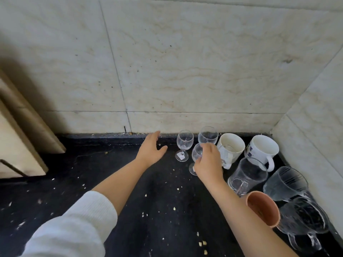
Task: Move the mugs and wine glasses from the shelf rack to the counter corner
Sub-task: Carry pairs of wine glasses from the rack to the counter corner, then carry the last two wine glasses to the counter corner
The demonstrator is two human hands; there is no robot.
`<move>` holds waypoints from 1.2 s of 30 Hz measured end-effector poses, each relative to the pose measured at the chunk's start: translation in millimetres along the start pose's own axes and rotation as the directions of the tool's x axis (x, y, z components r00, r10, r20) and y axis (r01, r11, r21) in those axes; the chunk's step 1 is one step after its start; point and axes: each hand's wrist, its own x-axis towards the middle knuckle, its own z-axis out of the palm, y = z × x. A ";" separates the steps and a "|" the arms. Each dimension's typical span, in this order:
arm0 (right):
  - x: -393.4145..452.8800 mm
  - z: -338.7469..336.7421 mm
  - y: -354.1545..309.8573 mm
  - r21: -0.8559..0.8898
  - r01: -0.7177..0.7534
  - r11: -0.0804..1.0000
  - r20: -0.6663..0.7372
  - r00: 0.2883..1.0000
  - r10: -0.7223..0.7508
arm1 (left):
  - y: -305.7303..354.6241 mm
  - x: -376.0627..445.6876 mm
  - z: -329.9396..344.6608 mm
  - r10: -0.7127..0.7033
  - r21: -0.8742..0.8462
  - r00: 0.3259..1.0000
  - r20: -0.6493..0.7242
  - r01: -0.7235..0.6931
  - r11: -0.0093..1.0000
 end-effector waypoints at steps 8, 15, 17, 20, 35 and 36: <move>-37.8 -1.5 -122.9 -0.088 0.436 0.895 0.213 0.886 -0.411 | -13.3 -105.2 -116.9 0.071 0.332 0.977 -0.200 0.000 0.943; -141.5 15.7 -261.9 0.027 0.775 0.632 0.374 0.579 -0.725 | -53.6 -291.2 -239.3 -0.098 0.527 0.916 -0.388 0.308 0.792; -193.8 24.9 -293.3 0.081 0.839 0.538 0.434 0.456 -0.777 | -64.1 -359.6 -258.2 -0.192 0.516 0.865 -0.464 0.440 0.735; -291.9 38.2 -327.8 0.175 0.901 0.397 0.500 0.266 -0.824 | -76.2 -475.5 -270.4 -0.319 0.463 0.769 -0.554 0.603 0.649; -771.4 4.1 -385.1 0.585 0.798 -0.147 0.376 -0.427 -0.822 | -22.7 -978.2 -250.5 -0.586 -0.126 -0.152 -0.796 0.988 -0.085; -787.8 -1.0 -388.5 0.593 0.787 -0.170 0.363 -0.450 -0.816 | -20.1 -993.6 -251.4 -0.590 -0.179 -0.206 -0.781 0.978 -0.105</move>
